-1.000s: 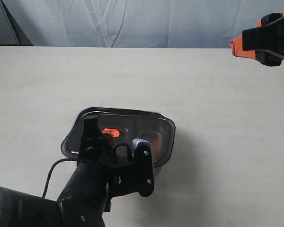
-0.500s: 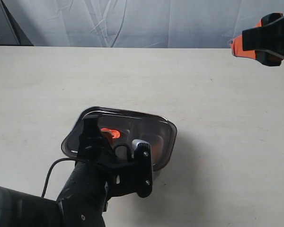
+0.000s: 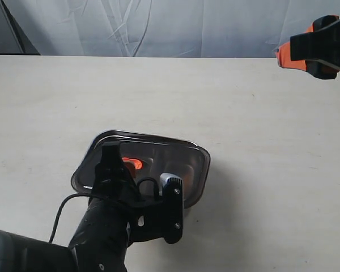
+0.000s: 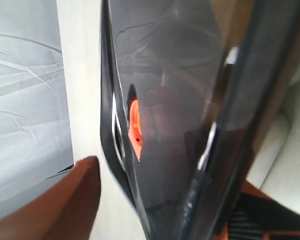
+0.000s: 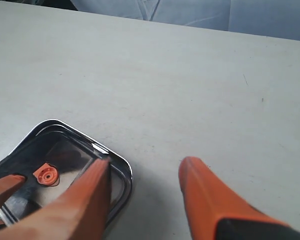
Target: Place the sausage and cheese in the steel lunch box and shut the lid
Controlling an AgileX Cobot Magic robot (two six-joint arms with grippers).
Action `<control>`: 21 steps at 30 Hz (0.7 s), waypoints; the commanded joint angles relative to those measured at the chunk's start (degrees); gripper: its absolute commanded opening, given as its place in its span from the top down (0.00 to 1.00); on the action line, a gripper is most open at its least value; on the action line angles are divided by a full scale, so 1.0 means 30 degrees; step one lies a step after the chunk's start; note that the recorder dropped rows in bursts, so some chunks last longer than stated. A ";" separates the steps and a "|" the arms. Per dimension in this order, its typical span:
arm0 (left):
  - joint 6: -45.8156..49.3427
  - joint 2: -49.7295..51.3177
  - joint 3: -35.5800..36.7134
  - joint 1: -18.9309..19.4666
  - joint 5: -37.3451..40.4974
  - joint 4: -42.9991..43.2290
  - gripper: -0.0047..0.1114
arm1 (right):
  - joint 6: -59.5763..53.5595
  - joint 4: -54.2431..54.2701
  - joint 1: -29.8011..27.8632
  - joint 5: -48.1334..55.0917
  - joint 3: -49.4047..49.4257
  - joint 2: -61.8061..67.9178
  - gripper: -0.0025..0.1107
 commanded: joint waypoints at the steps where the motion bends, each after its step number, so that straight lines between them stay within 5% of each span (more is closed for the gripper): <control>1: 0.0074 -0.0012 -0.0255 -0.0108 -0.0221 -0.0942 0.45 | -0.0068 -0.0049 0.0056 0.0004 -0.0004 -0.0143 0.58; 16: 0.1845 -0.0302 -0.1502 -0.0108 -0.0742 -0.2294 0.45 | -0.0068 0.0019 0.0056 0.0226 -0.0004 -0.0143 0.58; 21: 0.1845 -0.0302 -0.1502 -0.0108 -0.1028 -0.2205 0.45 | -0.0471 0.2594 0.0056 0.2415 0.0411 0.0073 0.58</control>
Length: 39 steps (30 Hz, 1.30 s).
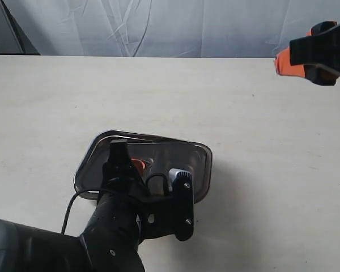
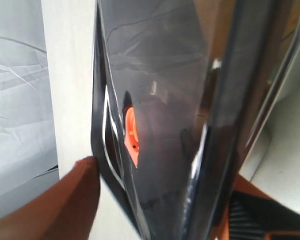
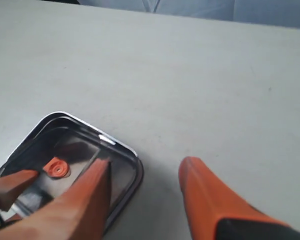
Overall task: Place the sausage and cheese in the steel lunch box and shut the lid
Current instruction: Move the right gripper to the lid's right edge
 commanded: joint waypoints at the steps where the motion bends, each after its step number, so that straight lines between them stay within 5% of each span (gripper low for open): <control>1: -0.0052 -0.0142 -0.0075 -0.0108 -0.0675 -0.0261 0.45 | -0.0631 0.2375 0.0056 0.1476 0.0773 0.0161 0.58; 4: -0.0052 -0.0142 -0.0075 -0.0065 -0.0675 -0.0224 0.45 | -0.0717 0.3409 0.0056 0.0936 0.1911 0.0521 0.63; 9: 0.0471 -0.0142 -0.0075 -0.0064 -0.0637 -0.0224 0.45 | -0.2718 0.6862 0.0056 0.0041 0.4151 0.1299 0.99; 20: 0.1451 -0.0142 -0.0075 -0.0064 -0.0601 -0.0349 0.45 | -0.4724 0.8477 0.0056 0.0157 0.7061 0.2778 0.98; 39: 0.1591 -0.0142 -0.0075 -0.0064 -0.0639 -0.0341 0.45 | -1.1036 1.3916 0.0098 0.0409 0.7212 0.7053 0.99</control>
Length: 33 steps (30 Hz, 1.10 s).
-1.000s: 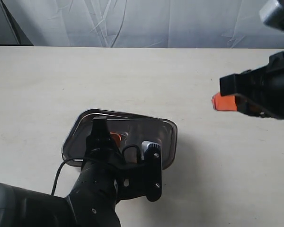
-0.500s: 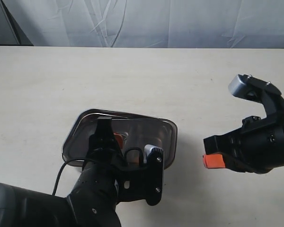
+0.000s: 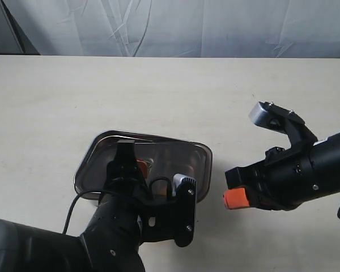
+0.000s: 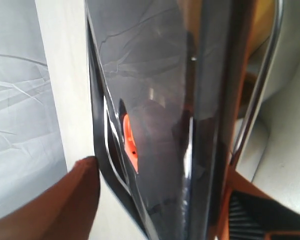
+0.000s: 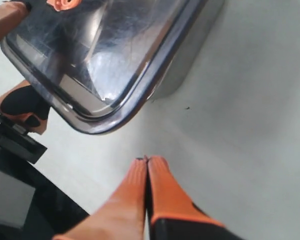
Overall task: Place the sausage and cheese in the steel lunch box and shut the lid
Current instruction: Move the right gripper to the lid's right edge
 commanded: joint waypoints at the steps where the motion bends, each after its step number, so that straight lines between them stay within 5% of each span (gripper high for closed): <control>1: -0.0085 -0.0111 -0.0048 -0.0064 -0.0432 -0.0376 0.45 | -0.1784 0.1553 0.0025 0.0267 0.0047 0.0946 0.99; 14: 0.0098 -0.0111 -0.0048 -0.0064 -0.0052 -0.0376 0.45 | -0.3258 0.2969 0.1902 -0.0179 -0.0970 0.3003 0.99; 33: 0.1483 -0.0868 -0.0091 -0.0064 0.0440 -0.1084 0.45 | -0.3258 0.2725 0.1898 -0.0998 -0.1317 0.3358 0.99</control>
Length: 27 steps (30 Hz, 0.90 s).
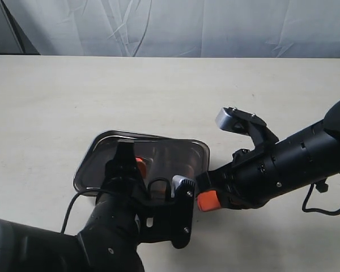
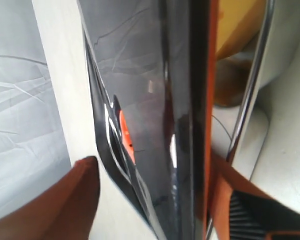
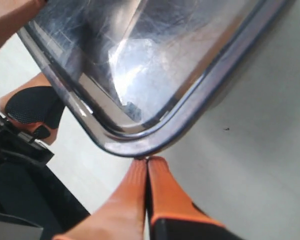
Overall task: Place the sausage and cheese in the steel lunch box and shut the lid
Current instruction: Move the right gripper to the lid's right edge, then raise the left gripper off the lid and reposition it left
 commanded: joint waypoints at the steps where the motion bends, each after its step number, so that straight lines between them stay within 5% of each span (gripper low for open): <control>1: 0.0612 -0.0935 -0.0048 -0.0064 0.0175 -0.0783 0.45 | -0.0172 -0.0011 0.0015 -0.0632 -0.0128 0.0018 0.99; 27: 0.5143 -0.4350 -0.0814 -0.0064 0.1496 -0.6294 0.45 | 0.0753 -0.1401 0.0015 -0.1203 -0.0138 0.0018 0.99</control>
